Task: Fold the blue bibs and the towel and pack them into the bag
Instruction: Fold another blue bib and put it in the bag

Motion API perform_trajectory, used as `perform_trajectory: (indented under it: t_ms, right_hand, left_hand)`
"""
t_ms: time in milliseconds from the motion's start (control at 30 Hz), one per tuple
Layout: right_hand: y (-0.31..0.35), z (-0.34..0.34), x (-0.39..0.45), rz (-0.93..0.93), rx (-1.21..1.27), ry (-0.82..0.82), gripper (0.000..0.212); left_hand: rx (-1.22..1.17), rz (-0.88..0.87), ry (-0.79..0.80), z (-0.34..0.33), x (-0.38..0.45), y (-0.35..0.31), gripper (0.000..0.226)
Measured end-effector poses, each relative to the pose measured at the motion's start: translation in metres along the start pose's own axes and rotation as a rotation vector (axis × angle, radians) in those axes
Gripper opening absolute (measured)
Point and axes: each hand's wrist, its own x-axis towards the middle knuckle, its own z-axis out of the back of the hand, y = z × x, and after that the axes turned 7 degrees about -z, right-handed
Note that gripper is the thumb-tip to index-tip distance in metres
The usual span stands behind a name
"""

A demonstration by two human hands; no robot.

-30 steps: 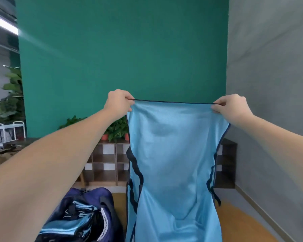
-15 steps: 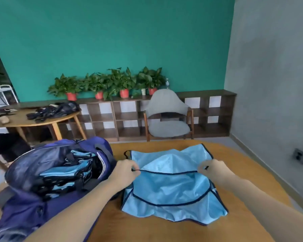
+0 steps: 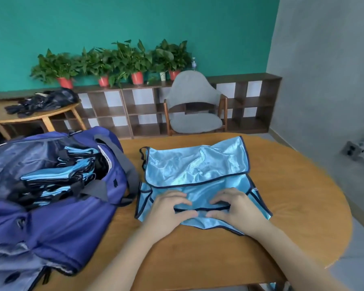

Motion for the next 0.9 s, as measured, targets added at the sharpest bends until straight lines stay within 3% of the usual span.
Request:
perform_trajectory:
  t_ms: [200,400,500,733,900]
  right_hand:
    - [-0.004,0.000,0.001,-0.015,0.078,0.030,0.036]
    - [-0.005,-0.007,0.003,0.018,0.119,-0.033,0.014]
    - [-0.002,-0.007,0.008,-0.008,0.115,-0.028,0.018]
    - [0.002,-0.013,0.007,0.009,-0.046,-0.069,0.056]
    - [0.006,-0.012,0.005,0.077,-0.072,-0.151,0.037]
  left_hand:
    - [-0.024,0.004,0.007,-0.001,0.001,0.004,0.043]
    - [0.017,-0.026,-0.022,-0.002,0.002,0.009,0.023]
    - [0.055,-0.069,-0.065,-0.004,0.003,0.009,0.017]
    - [0.076,-0.165,-0.202,-0.005,0.003,0.011,0.021]
    - [0.070,-0.225,-0.247,-0.007,0.000,0.000,0.016]
